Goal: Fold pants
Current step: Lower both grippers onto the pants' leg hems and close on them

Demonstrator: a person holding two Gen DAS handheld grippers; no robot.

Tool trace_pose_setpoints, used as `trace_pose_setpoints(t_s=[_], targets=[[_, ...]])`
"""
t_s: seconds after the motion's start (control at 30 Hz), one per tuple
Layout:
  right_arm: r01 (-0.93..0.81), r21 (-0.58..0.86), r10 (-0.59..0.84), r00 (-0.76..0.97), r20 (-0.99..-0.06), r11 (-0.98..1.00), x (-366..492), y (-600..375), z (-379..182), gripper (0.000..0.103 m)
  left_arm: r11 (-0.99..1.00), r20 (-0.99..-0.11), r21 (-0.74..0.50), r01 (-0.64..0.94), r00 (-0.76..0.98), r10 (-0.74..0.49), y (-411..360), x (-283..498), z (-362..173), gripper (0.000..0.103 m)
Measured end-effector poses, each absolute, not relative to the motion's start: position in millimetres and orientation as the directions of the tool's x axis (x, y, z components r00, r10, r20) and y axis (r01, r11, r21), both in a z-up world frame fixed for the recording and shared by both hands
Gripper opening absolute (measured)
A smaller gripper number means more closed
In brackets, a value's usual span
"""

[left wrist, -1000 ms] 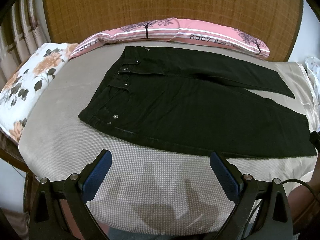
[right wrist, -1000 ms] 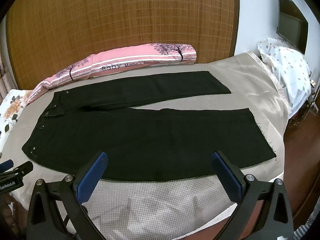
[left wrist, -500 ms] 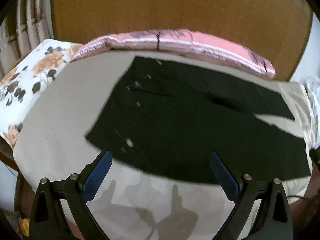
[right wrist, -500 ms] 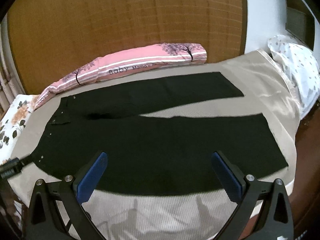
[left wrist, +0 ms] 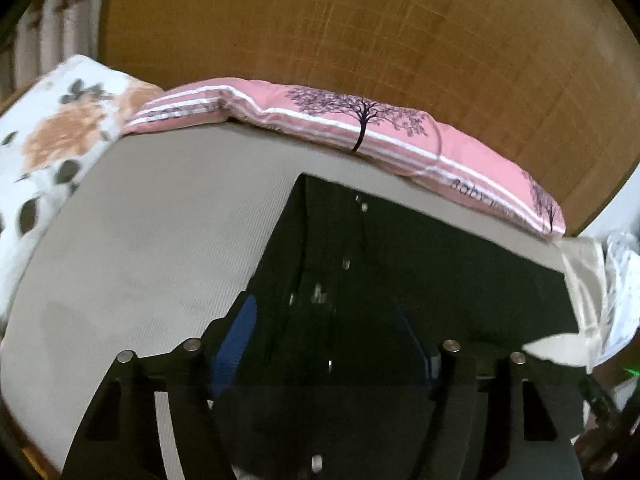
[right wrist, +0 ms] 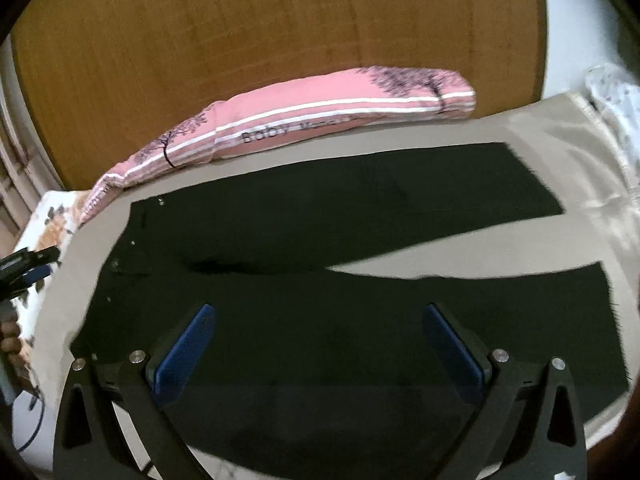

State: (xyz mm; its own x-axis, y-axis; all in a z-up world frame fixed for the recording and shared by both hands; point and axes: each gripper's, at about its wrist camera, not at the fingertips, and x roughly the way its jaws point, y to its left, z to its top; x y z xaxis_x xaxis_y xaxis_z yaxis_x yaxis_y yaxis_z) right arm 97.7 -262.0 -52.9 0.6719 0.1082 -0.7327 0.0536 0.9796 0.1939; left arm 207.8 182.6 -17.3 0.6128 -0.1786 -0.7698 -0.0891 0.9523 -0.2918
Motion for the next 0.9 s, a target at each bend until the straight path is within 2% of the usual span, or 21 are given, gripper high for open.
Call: trace_pose_setpoints(t_s=[0.17, 0.3, 0.37, 0.5, 0.77, 0.9], targets=[[0.064, 0.277, 0.168, 0.658, -0.734, 0.959, 134, -259, -61, 0.103, 0.908, -0.76, -0.417, -0.037, 0.562, -0.326, 198, 274, -38, 0.06], [0.076, 0.269, 0.158, 0.645, -0.747, 0.96, 157, -256, -68, 0.103, 0.835, -0.74, -0.55, -0.021, 0.476, -0.475, 211, 327, -67, 0.057], [0.081, 0.257, 0.149, 0.634, -0.759, 0.963, 168, -255, -73, 0.103, 0.831, -0.75, -0.555, -0.04, 0.456, -0.479, 217, 344, -81, 0.055], [0.09, 0.249, 0.142, 0.619, -0.773, 0.964, 181, -257, -83, 0.103, 0.818, -0.756, -0.574, -0.043, 0.411, -0.51, 225, 370, -106, 0.043], [0.105, 0.237, 0.13, 0.595, -0.793, 0.966, 213, -256, -102, 0.103, 0.818, -0.765, -0.575, -0.006, 0.358, -0.535, 216, 398, -132, 0.041], [0.092, 0.228, 0.129, 0.598, -0.791, 0.969, 225, -253, -107, 0.103, 0.793, -0.73, -0.609, 0.026, 0.373, -0.573, 214, 414, -134, 0.039]])
